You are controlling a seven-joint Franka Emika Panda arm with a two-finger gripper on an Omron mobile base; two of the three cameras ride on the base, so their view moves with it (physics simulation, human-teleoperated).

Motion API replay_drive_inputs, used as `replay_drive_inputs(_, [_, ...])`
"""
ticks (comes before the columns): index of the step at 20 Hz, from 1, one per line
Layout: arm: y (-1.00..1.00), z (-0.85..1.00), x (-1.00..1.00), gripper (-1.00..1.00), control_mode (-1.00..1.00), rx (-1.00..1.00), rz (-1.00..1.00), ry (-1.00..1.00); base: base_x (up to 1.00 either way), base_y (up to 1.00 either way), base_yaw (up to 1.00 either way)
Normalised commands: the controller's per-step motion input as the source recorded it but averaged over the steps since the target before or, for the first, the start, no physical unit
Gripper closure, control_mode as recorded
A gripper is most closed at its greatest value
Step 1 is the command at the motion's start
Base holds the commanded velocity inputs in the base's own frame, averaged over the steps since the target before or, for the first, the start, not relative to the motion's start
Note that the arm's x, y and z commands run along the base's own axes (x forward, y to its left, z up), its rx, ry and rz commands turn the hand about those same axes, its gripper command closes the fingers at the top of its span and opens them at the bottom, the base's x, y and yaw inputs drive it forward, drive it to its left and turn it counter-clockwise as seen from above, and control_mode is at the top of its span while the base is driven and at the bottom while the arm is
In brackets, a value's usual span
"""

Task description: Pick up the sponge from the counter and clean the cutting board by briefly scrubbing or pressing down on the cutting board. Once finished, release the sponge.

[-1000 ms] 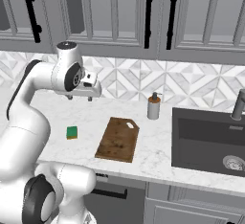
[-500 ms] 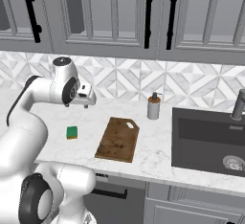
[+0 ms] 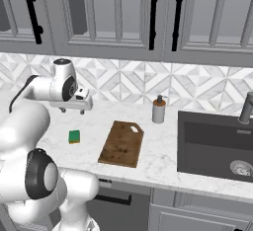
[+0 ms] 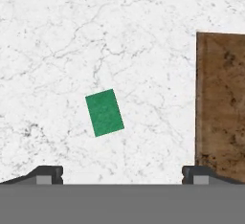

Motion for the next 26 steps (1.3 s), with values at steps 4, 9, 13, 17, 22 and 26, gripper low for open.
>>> replay_drive_inputs(4, [0.07,-0.41,0.0,-1.0,-1.0,0.0,0.0,0.1,0.0,0.0,0.0])
replay_drive_inputs(9, [0.0,-0.48,0.0,-1.0,-1.0,0.0,0.01,0.0,0.0,0.0,0.0])
replay_drive_inputs(13, [0.02,-0.12,0.0,-1.0,-1.0,0.0,0.0,-0.01,0.0,0.0,0.0])
replay_drive_inputs(17, [0.29,-0.22,0.0,-1.0,-1.0,-0.01,0.06,0.01,0.0,0.0,0.0])
replay_drive_inputs(22, [0.38,-0.35,0.09,-1.0,-1.0,-0.04,0.06,0.09,0.0,0.0,0.0])
replay_drive_inputs(26, [0.09,-0.23,0.26,-1.0,-1.0,-0.01,0.08,0.12,0.0,0.0,0.0])
